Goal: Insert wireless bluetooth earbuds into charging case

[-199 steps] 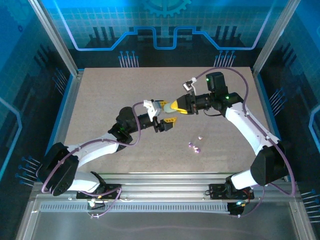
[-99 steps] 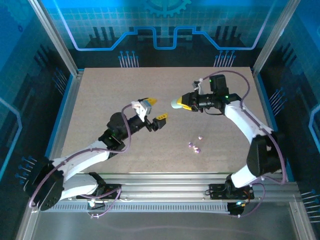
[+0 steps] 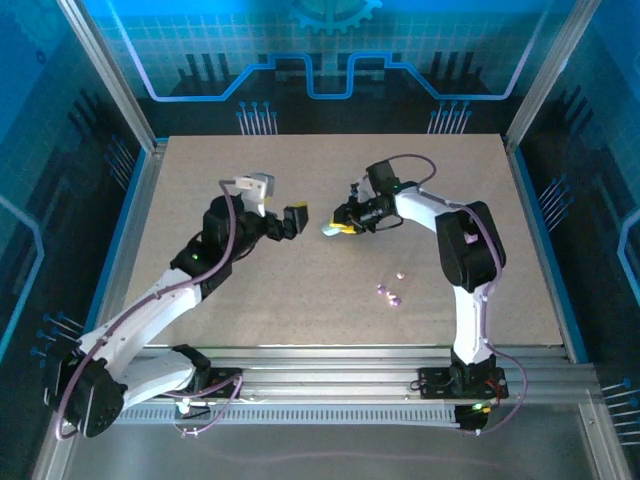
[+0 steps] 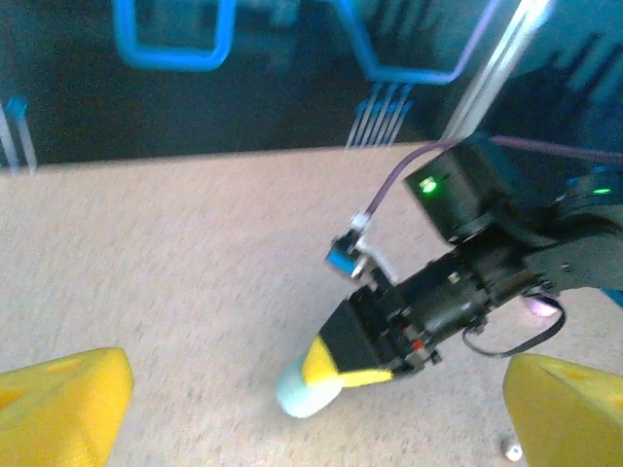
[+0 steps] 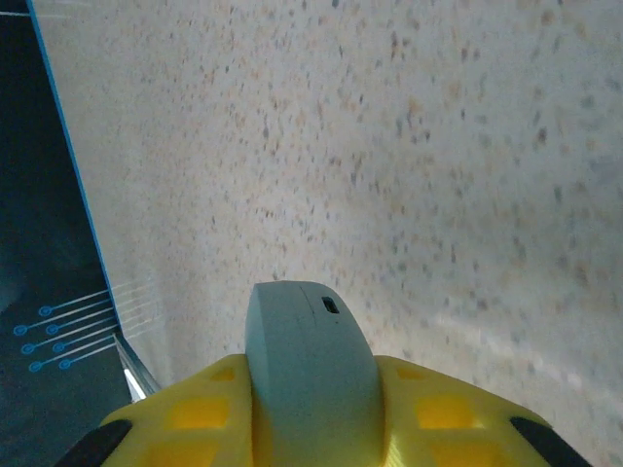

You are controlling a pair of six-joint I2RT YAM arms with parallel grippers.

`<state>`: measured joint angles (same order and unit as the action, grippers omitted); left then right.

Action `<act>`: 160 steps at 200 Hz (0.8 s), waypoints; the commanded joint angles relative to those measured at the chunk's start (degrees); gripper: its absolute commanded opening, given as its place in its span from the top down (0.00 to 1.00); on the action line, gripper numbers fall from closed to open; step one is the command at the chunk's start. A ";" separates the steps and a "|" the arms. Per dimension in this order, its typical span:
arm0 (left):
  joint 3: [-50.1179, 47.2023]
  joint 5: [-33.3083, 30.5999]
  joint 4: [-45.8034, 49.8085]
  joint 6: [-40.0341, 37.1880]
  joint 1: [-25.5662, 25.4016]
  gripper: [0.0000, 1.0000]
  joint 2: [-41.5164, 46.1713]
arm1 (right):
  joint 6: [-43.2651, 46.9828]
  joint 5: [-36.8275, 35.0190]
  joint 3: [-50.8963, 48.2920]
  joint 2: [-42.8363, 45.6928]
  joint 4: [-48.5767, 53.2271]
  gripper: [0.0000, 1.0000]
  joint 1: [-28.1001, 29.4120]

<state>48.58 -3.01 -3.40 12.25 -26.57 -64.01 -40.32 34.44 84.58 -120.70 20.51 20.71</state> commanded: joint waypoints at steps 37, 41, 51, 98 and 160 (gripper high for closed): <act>10.79 -5.81 20.09 8.49 1.89 0.01 -5.10 | -2.19 -2.39 6.44 -7.26 -2.11 0.83 0.47; 10.26 -6.18 19.55 8.78 1.96 0.01 -4.73 | -2.36 -2.51 6.71 -7.57 -1.99 0.83 0.56; 8.51 -5.97 17.49 8.57 1.96 0.01 -3.02 | -2.47 -2.61 6.92 -8.08 -2.47 0.82 0.71; -1.43 -5.44 5.63 8.70 2.15 0.01 5.74 | -1.85 -4.90 6.92 -8.73 0.05 0.68 0.82; -0.19 -0.32 5.01 7.53 2.18 0.01 5.00 | 2.43 -9.65 4.05 -3.28 3.90 0.42 0.25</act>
<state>47.72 -6.20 3.90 20.03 -24.80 -58.43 -40.75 29.58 90.19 -127.52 19.97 20.95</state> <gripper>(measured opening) 0.990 0.549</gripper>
